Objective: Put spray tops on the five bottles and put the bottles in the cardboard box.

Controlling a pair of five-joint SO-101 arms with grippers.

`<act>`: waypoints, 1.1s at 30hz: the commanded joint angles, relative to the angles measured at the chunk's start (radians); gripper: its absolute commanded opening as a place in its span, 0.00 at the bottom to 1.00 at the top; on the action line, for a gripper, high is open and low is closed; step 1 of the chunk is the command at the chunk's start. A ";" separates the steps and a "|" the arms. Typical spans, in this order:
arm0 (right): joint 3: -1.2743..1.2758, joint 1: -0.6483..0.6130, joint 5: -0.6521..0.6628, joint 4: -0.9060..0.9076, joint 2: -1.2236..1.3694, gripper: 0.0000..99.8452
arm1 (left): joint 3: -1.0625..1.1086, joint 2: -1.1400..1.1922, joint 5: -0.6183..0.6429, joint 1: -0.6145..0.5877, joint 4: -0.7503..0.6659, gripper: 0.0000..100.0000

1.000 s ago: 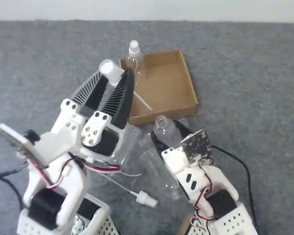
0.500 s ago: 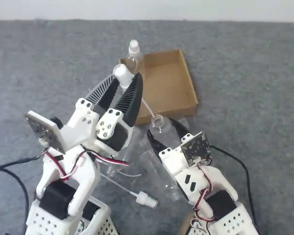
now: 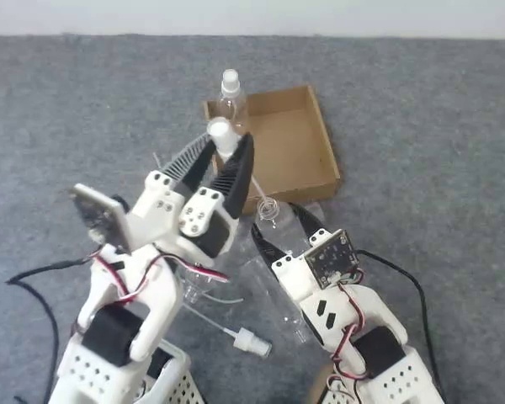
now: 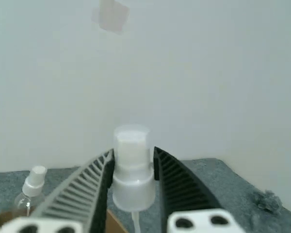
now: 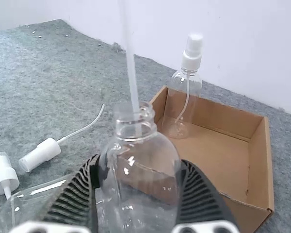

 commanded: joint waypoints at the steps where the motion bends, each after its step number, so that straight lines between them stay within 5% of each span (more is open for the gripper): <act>1: -0.018 0.002 0.017 -0.030 -0.021 0.01 | 0.012 -0.014 0.003 0.055 -0.031 0.01; 10: -0.037 0.021 0.017 -0.031 -0.021 0.01 | 0.018 -0.017 -0.103 0.124 0.011 0.01; 28: -0.032 0.019 0.021 -0.236 -0.021 0.01 | 0.031 -0.018 -0.104 0.104 0.163 0.01; 33: -0.032 0.005 0.120 -0.263 -0.021 0.01 | 0.047 -0.018 -0.104 0.110 0.163 0.01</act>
